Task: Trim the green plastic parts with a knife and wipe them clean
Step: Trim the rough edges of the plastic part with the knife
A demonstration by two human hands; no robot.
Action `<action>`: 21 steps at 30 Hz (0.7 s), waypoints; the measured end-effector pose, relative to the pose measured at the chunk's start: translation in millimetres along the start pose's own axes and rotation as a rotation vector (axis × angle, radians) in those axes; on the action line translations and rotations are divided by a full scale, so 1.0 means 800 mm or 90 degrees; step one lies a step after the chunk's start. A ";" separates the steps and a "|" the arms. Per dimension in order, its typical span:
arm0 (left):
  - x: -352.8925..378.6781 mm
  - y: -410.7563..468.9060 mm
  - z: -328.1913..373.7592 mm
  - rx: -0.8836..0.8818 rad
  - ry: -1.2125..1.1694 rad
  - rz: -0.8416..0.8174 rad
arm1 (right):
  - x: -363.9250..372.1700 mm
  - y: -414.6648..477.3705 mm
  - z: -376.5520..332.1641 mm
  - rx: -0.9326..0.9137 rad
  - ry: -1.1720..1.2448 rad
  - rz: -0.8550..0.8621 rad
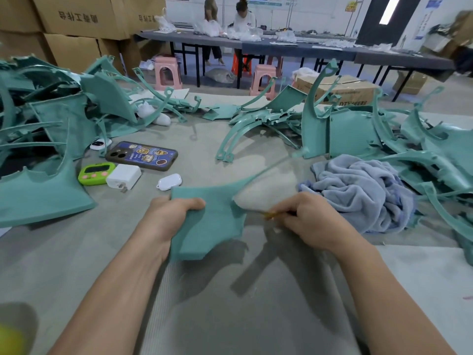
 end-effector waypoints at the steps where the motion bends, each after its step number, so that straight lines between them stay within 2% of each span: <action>1: -0.002 0.002 0.000 0.008 -0.018 0.026 | 0.001 0.000 0.004 0.016 0.044 0.042; 3: -0.004 0.005 0.001 0.022 -0.056 0.052 | 0.003 0.002 0.006 0.033 0.116 0.118; 5: -0.005 0.006 0.000 0.027 -0.085 0.059 | 0.011 0.006 0.000 0.026 0.106 0.147; 8: -0.007 0.007 -0.003 0.018 -0.121 0.053 | 0.028 0.008 -0.020 0.017 0.016 0.106; 14: -0.015 0.010 -0.001 0.023 -0.172 0.083 | 0.025 0.007 -0.025 -0.021 -0.032 0.042; 19: -0.010 0.006 0.002 0.051 -0.119 0.080 | 0.020 0.004 -0.027 -0.017 0.008 0.112; 21: -0.007 0.005 0.001 0.053 -0.111 0.065 | 0.021 0.005 -0.029 -0.003 -0.010 0.101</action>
Point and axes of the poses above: each hand's wrist, its own y-axis towards the middle knuckle, its own x-axis out of the palm, z = x × y, the point moved 2 cm from there along y, towards the middle knuckle, and after that the axes turned 11 degrees about -z, right-handed, at the moved point
